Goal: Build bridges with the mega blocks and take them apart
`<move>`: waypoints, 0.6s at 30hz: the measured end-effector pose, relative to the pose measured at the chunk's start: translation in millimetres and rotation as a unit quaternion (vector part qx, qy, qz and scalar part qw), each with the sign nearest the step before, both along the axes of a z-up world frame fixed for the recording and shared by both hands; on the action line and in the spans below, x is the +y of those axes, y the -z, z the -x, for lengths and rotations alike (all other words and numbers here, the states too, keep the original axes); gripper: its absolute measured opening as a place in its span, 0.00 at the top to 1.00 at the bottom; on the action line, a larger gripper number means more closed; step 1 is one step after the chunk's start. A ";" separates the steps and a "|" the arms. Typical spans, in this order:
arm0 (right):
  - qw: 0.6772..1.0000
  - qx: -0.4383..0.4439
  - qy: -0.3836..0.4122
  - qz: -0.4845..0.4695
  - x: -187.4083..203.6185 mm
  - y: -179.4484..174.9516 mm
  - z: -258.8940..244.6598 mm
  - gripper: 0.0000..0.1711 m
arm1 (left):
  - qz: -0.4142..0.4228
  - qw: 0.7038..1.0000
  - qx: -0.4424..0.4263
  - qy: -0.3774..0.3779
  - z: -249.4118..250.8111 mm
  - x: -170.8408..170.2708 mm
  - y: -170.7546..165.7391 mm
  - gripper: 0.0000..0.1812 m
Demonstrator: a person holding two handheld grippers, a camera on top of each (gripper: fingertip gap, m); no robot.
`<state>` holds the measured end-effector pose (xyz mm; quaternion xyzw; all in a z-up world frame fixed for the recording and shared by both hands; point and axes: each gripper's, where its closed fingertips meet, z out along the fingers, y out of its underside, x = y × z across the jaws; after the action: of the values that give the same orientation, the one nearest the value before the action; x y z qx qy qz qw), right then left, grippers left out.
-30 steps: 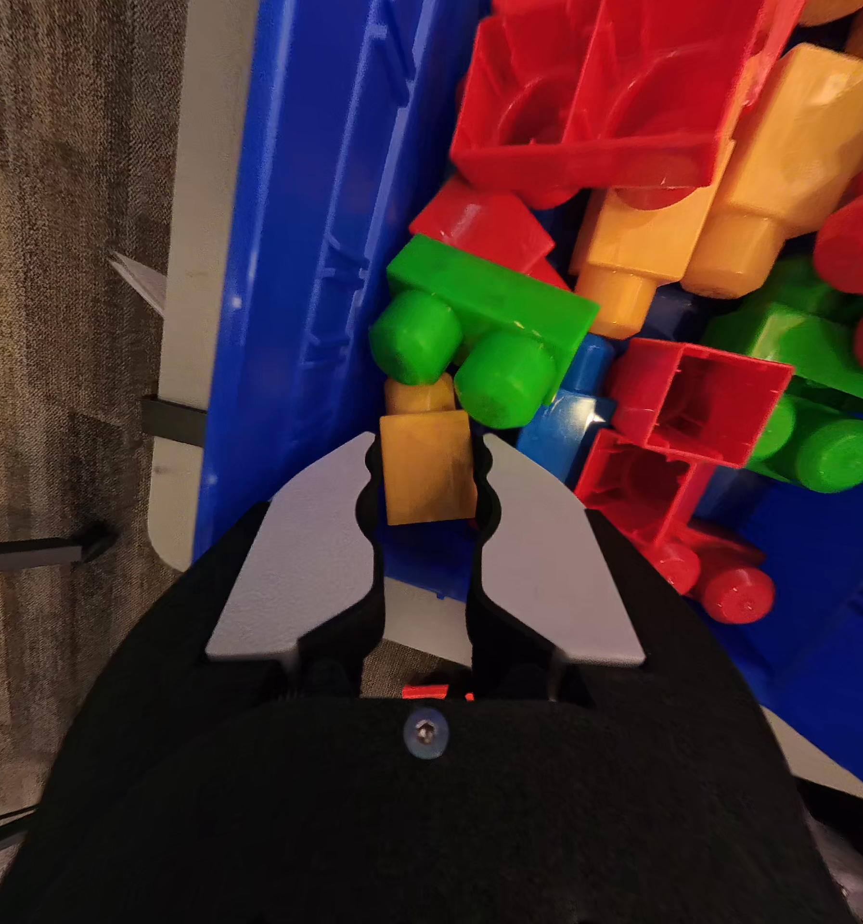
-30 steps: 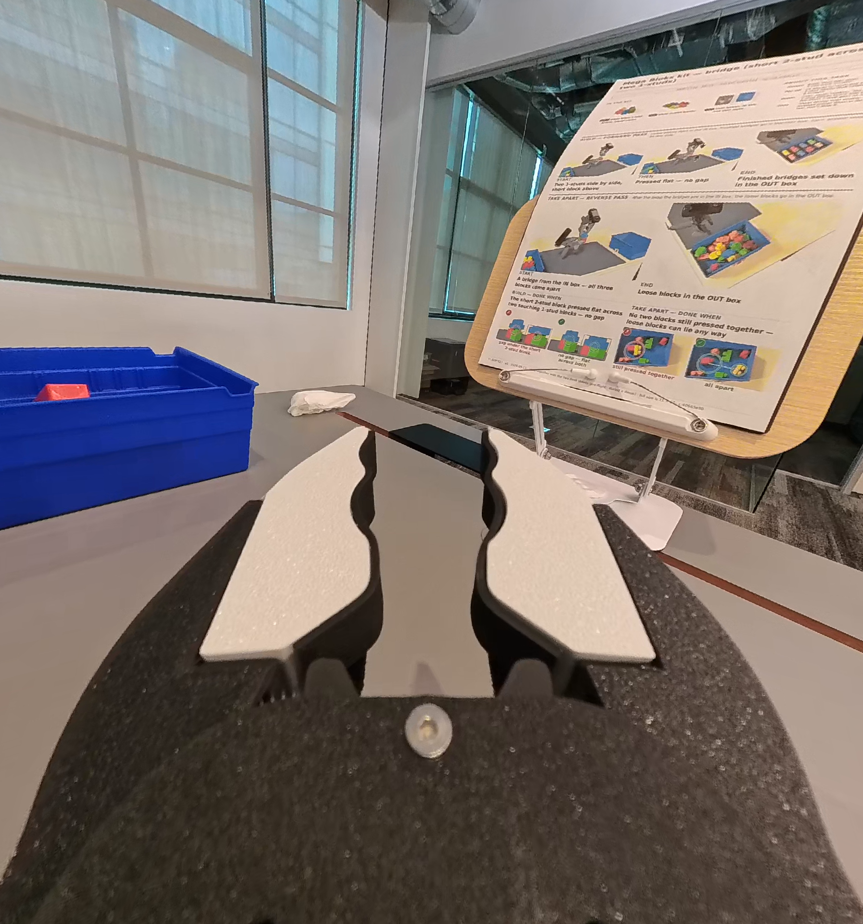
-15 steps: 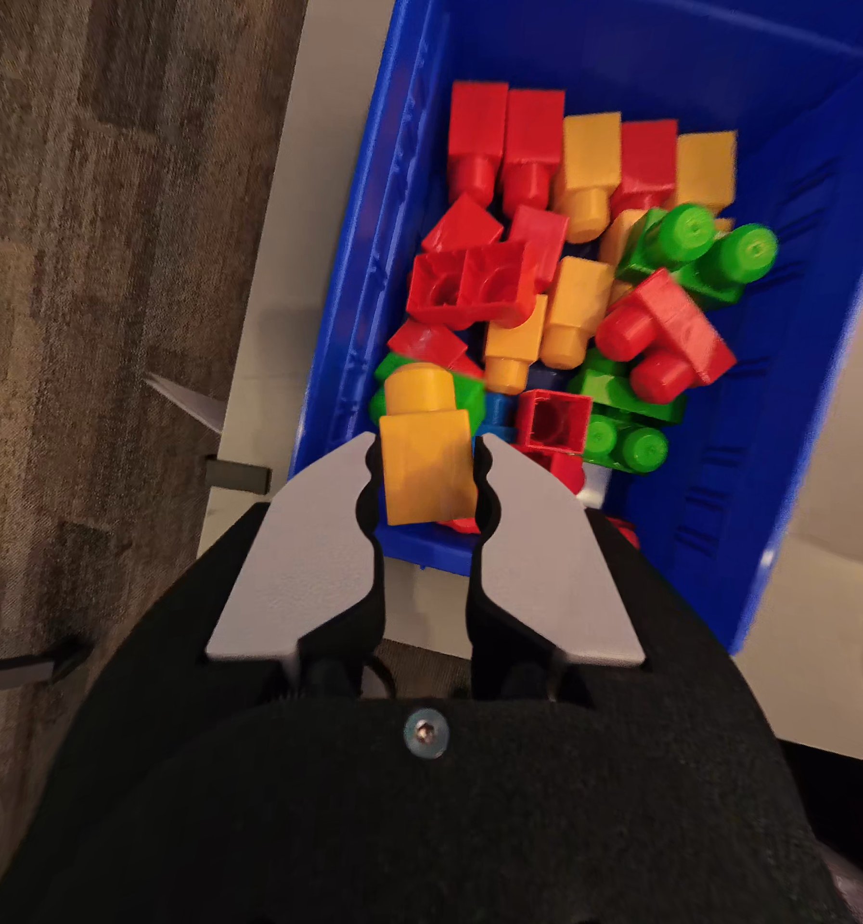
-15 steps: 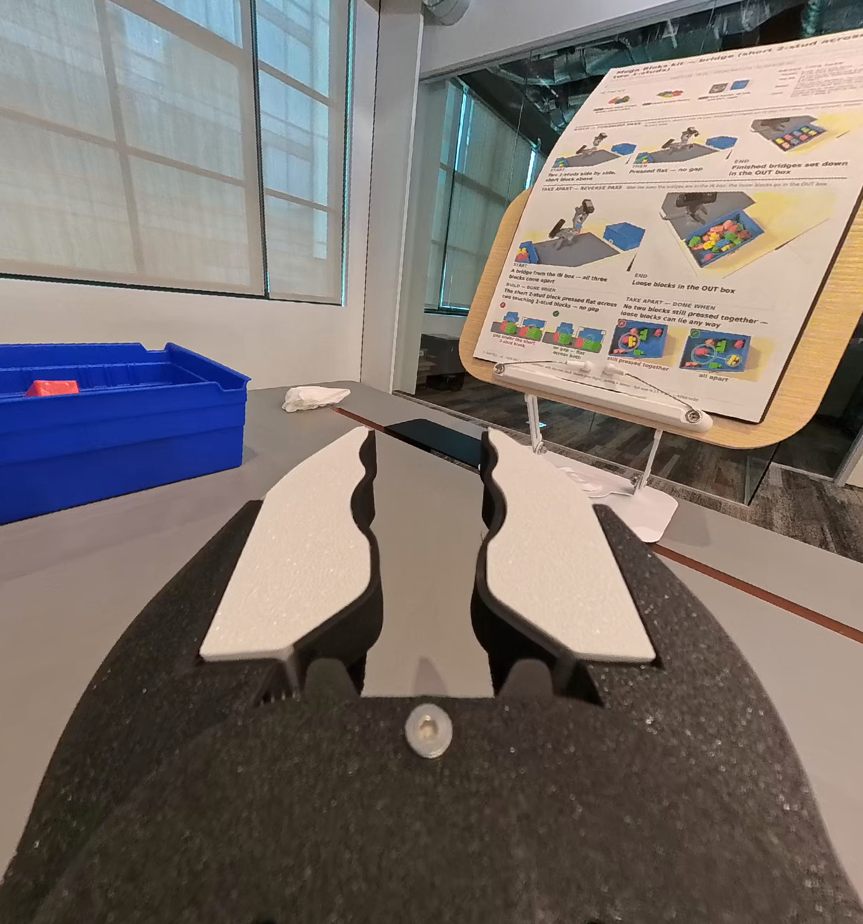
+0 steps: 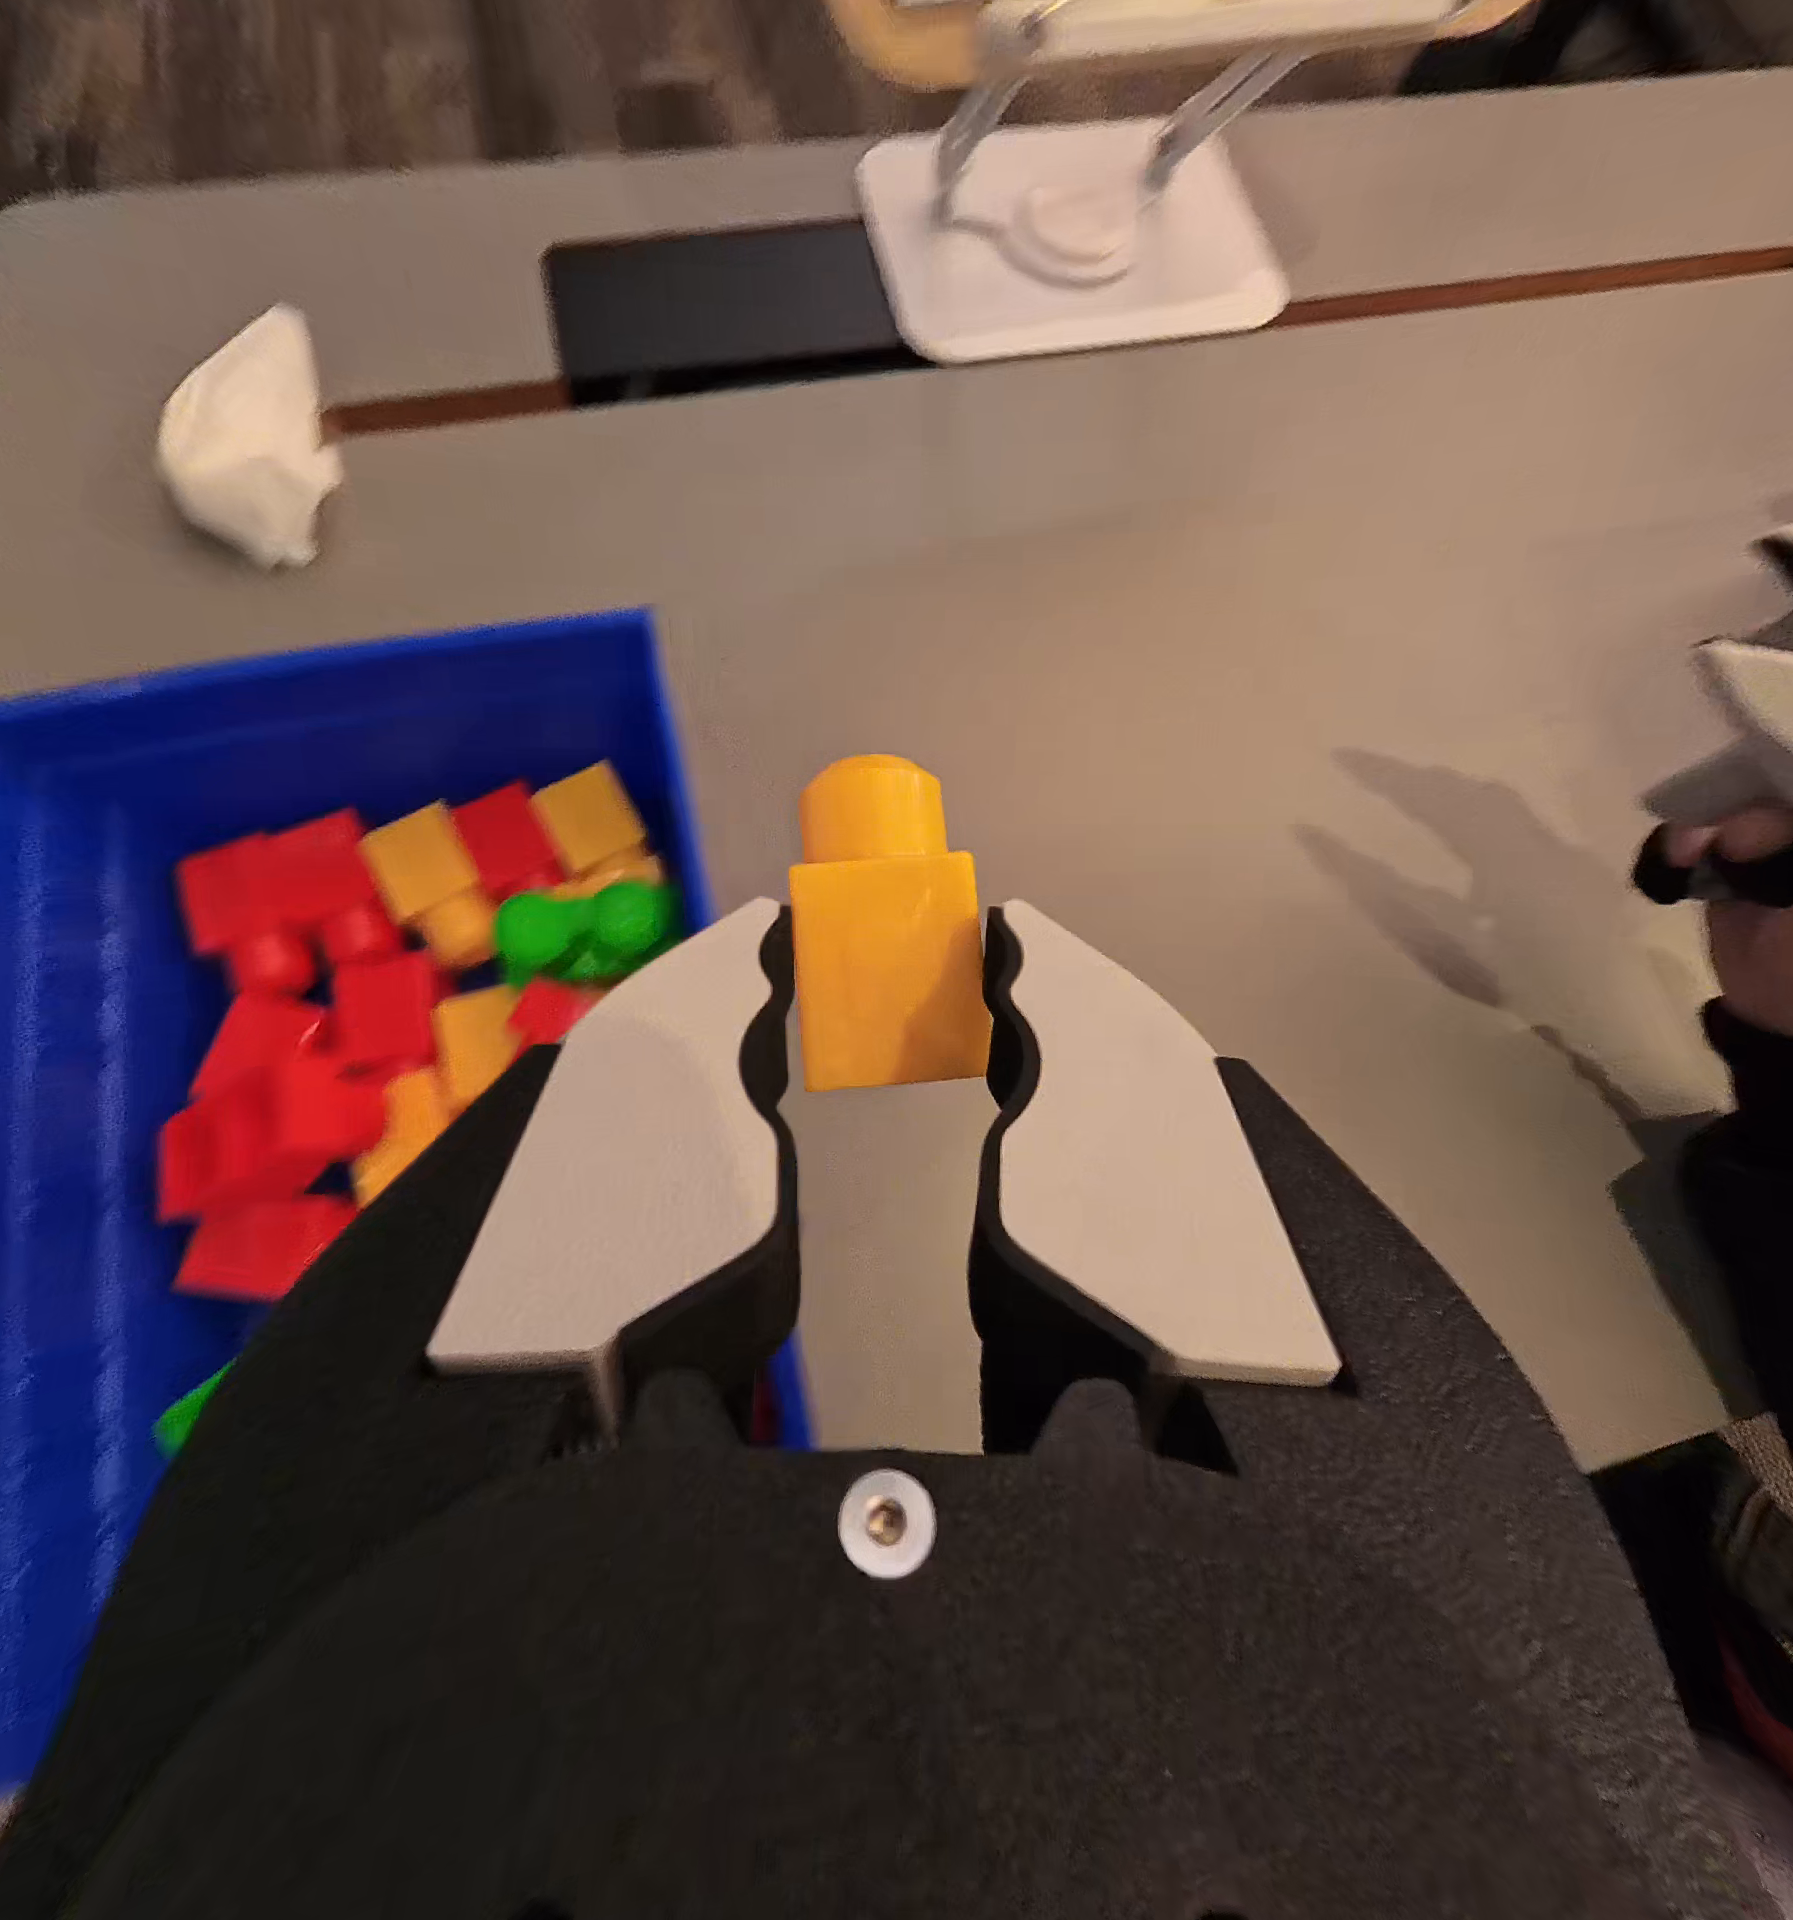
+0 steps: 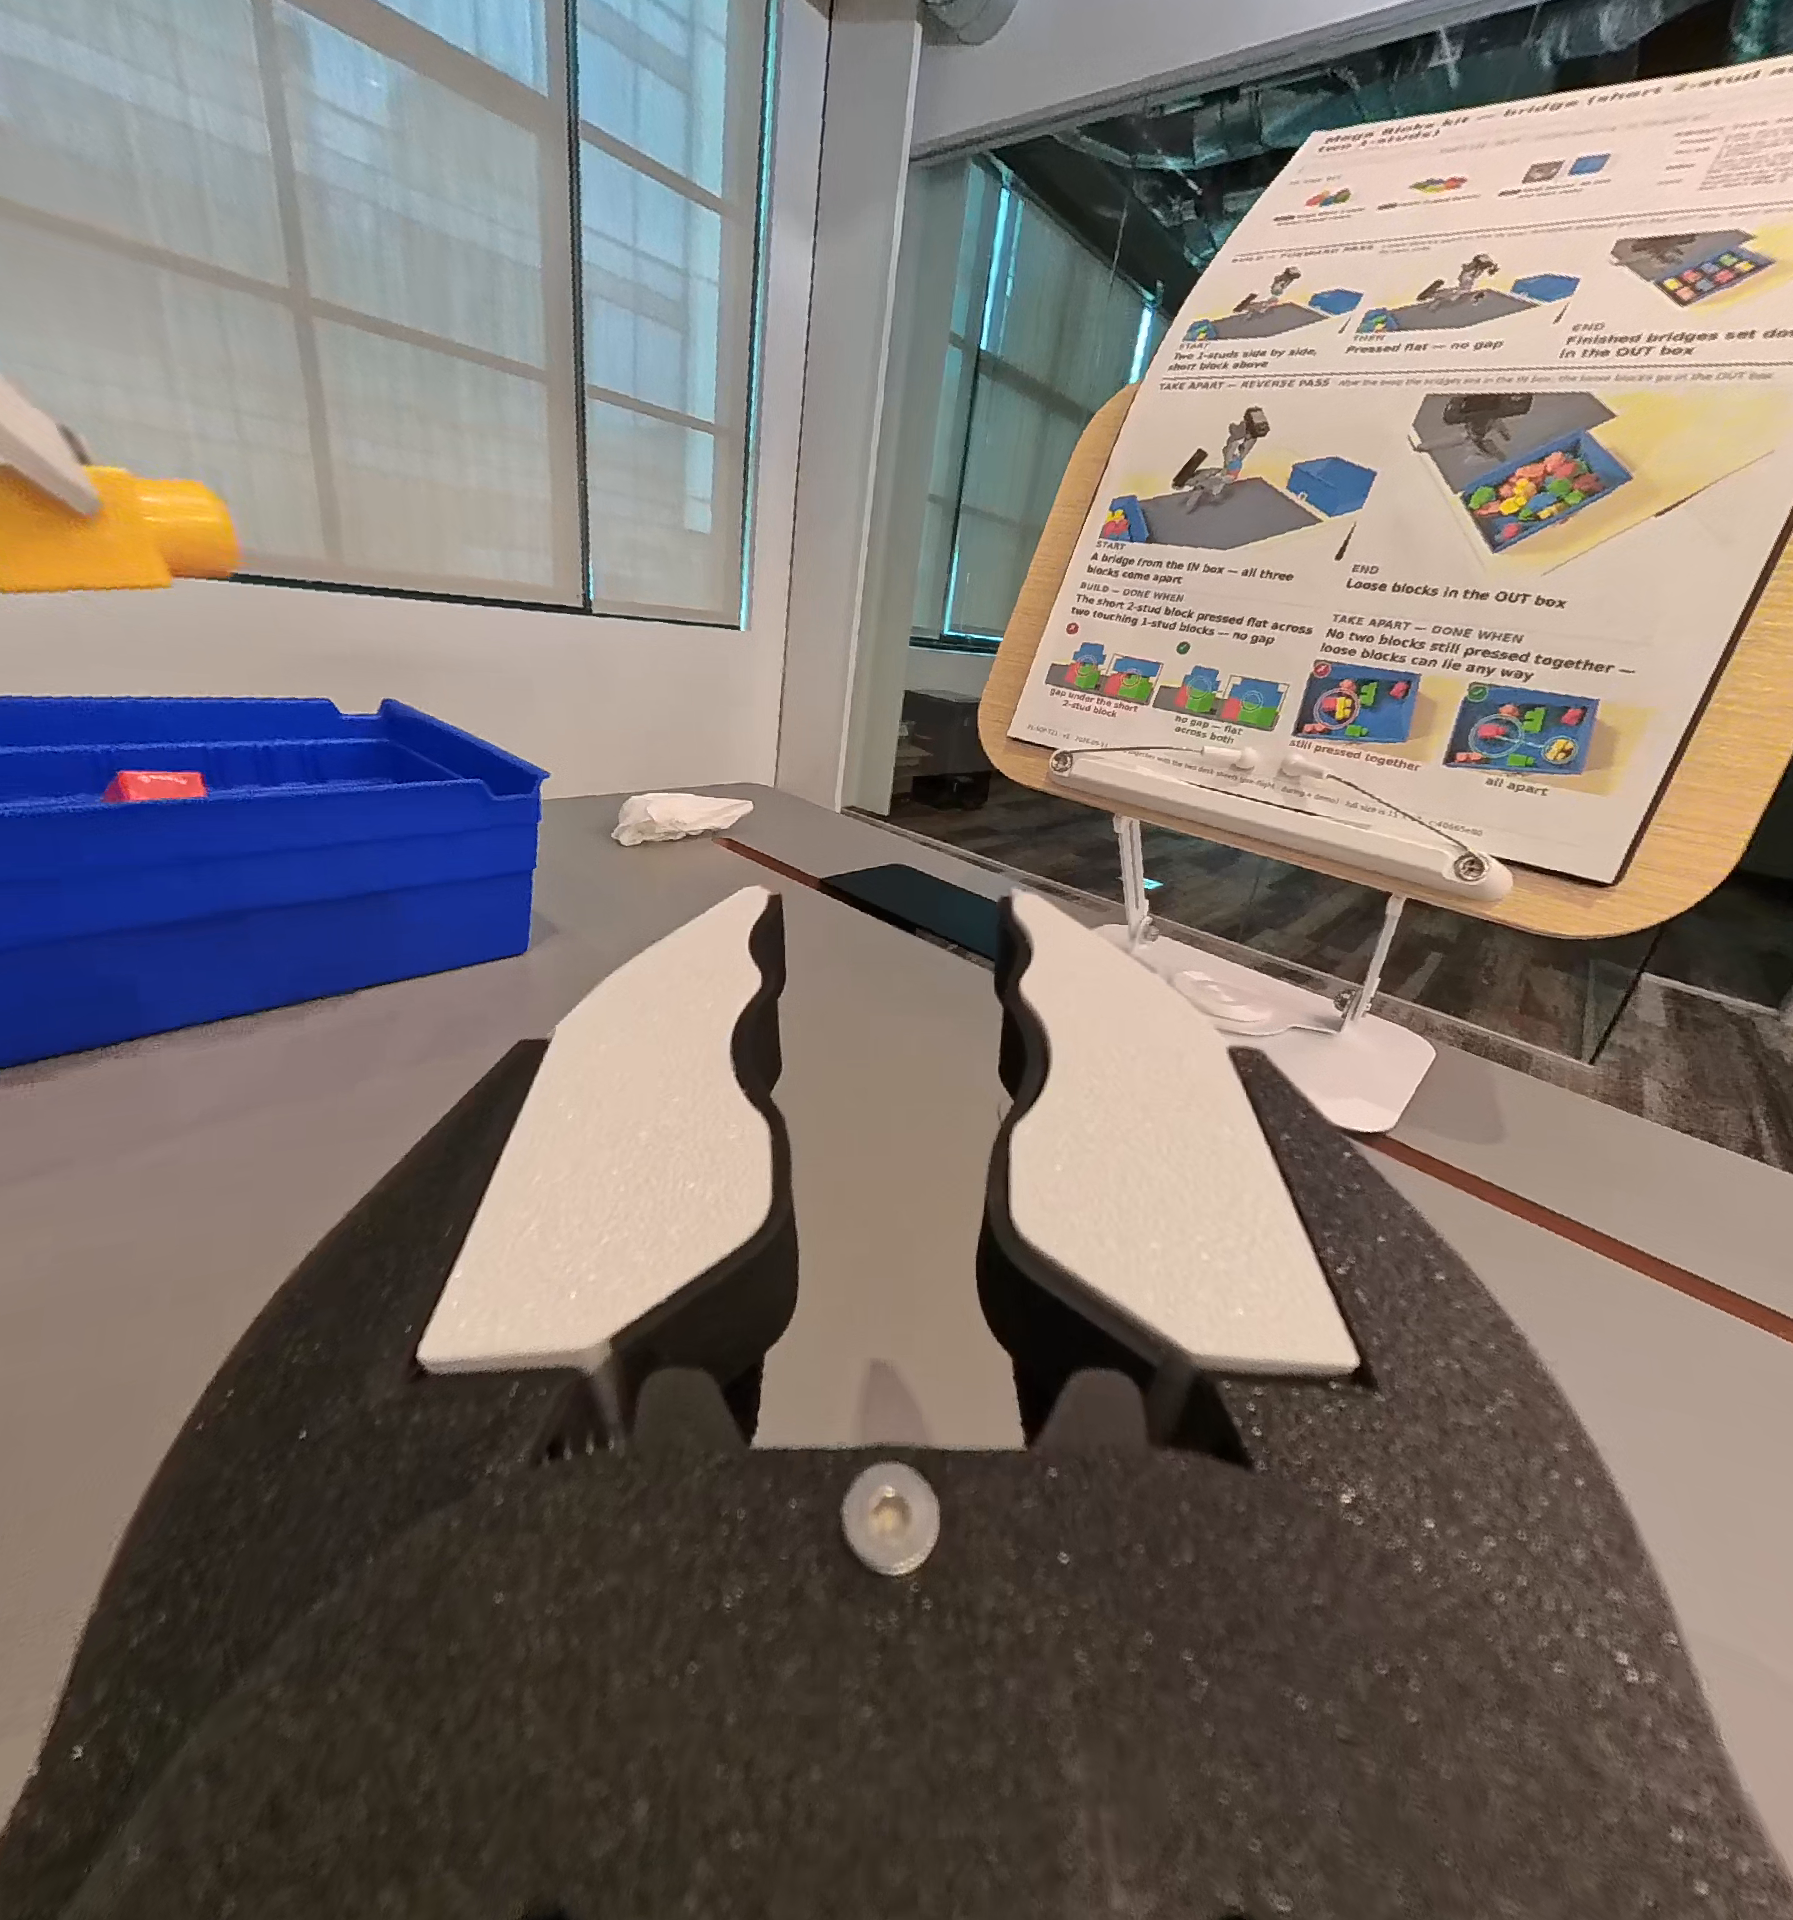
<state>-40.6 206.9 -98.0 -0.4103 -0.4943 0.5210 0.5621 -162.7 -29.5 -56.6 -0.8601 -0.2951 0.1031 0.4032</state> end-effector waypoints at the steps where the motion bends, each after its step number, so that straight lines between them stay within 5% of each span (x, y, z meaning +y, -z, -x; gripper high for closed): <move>1: 1.000 0.000 -0.007 0.006 -0.6 -0.3 -0.4 0.78 | -0.019 1.000 0.006 0.016 -7.0 16.0 -1.5 0.80; 7: 0.997 0.008 -0.051 0.055 -2.2 -7.6 -5.1 0.79 | -0.087 0.992 0.050 0.080 -35.5 90.9 5.1 0.80; 18: 0.991 -0.039 -0.067 0.106 13.4 9.7 -6.5 0.80 | -0.139 0.977 0.083 0.139 -60.8 149.1 60.7 0.81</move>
<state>-34.1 220.3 -107.7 -0.4534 -0.4839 0.5903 0.4602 -101.9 119.6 -117.3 -0.8166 -0.1499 0.0757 0.5522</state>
